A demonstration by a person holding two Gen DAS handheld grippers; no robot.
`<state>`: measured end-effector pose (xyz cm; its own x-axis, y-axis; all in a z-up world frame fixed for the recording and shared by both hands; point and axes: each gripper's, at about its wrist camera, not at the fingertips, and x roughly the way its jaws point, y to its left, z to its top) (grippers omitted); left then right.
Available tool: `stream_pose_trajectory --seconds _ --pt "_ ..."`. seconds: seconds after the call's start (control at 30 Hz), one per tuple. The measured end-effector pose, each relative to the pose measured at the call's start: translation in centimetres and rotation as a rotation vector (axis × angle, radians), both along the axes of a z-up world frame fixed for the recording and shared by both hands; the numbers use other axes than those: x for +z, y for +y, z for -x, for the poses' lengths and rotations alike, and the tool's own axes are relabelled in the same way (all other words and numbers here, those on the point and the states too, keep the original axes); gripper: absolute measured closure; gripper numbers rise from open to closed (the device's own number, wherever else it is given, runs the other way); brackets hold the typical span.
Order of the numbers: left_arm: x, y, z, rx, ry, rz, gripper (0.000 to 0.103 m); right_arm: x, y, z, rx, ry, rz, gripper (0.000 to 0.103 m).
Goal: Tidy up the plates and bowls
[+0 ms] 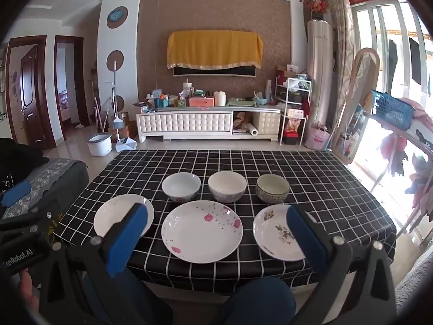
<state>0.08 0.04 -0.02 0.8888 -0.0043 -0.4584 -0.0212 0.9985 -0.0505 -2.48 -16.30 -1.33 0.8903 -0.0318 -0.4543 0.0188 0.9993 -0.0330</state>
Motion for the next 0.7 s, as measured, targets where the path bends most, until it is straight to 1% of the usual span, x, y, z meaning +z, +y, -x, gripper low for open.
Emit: stream_pose_trajectory --seconds 0.13,0.23,0.27,0.4,0.43,0.57,0.7 --pt "-0.1 0.0 -0.2 -0.007 -0.001 -0.011 0.000 0.1 0.0 0.0 -0.016 -0.003 0.012 0.000" --pt "-0.2 0.3 -0.3 0.000 -0.001 0.000 0.000 0.1 -0.2 0.1 -0.019 -0.002 0.011 0.000" --pt "-0.3 0.4 -0.4 0.000 -0.001 0.003 0.000 -0.4 0.0 0.0 -0.014 -0.001 0.018 0.000" --pt "-0.4 -0.3 -1.1 0.007 0.007 -0.024 0.000 0.0 -0.4 0.4 -0.015 0.003 0.021 0.000" --pt "-0.3 -0.2 -0.1 0.012 -0.004 -0.022 0.000 -0.3 0.2 0.0 -0.013 0.011 0.024 0.000" --pt "-0.6 -0.2 -0.1 0.005 0.002 0.001 0.000 -0.4 0.3 0.0 -0.013 0.016 0.029 0.000" --pt "-0.7 -0.3 0.0 0.004 0.000 -0.002 0.000 -0.5 0.4 0.0 -0.011 0.019 0.030 0.000"
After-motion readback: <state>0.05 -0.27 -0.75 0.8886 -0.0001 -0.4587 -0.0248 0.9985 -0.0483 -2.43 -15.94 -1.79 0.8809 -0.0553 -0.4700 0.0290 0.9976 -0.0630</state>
